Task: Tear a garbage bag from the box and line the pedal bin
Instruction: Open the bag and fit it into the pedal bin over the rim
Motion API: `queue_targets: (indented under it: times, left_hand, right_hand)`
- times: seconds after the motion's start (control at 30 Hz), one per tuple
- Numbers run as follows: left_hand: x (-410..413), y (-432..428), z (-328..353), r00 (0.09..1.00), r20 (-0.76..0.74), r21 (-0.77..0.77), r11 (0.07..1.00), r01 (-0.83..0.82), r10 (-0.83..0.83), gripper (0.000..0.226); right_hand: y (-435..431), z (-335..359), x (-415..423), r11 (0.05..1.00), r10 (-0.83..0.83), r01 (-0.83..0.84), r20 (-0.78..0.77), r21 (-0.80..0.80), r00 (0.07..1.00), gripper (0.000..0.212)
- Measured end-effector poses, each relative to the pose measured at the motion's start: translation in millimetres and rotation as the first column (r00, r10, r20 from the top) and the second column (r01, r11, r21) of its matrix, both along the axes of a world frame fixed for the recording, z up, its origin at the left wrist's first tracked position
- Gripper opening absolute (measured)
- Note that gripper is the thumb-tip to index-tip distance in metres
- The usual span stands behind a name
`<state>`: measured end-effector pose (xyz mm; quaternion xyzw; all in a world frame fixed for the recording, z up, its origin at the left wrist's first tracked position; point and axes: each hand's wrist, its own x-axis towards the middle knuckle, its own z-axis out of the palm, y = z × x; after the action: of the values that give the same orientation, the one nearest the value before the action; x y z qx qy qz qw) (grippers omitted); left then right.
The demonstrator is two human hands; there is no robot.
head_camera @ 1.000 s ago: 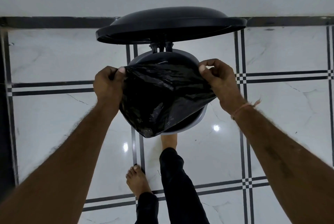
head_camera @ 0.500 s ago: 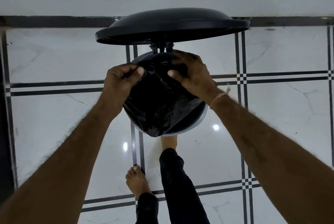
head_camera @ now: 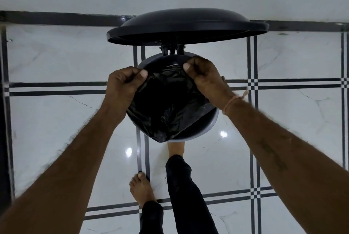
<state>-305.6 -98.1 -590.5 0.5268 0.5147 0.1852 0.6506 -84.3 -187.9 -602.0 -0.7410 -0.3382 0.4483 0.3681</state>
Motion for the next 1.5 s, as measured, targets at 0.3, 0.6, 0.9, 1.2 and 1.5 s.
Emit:
queue_targets:
  times: [0.3,0.6,0.9,1.2,1.5]
  left_hand:
    - [-13.8,13.9,-12.1,1.0,-0.016,-0.154,0.988,-0.015,0.013,0.022]
    - [18.2,31.8,-32.8,0.958,-0.218,0.063,0.982,-0.176,0.185,0.022]
    - [41.8,57.4,-57.1,0.967,-0.155,-0.116,0.968,-0.223,0.204,0.025]
    - [17.2,52.4,-60.8,0.945,-0.232,-0.422,0.852,-0.311,0.23,0.033]
    - [-30.1,11.6,-53.7,0.955,-0.113,-0.443,0.846,-0.297,0.276,0.018]
  right_hand:
    - [-9.1,-1.0,28.8,0.996,0.045,-0.037,0.109,-0.08,0.993,0.022]
    - [8.7,-16.2,39.1,0.988,-0.108,0.142,0.372,-0.066,0.922,0.034]
    - [29.1,-50.6,59.9,0.956,-0.231,0.272,0.282,-0.114,0.931,0.034]
    - [-1.4,-31.8,77.0,0.896,-0.353,0.272,-0.191,-0.35,0.916,0.038]
    - [-60.8,-25.7,67.6,0.875,-0.464,0.392,-0.263,-0.284,0.846,0.018]
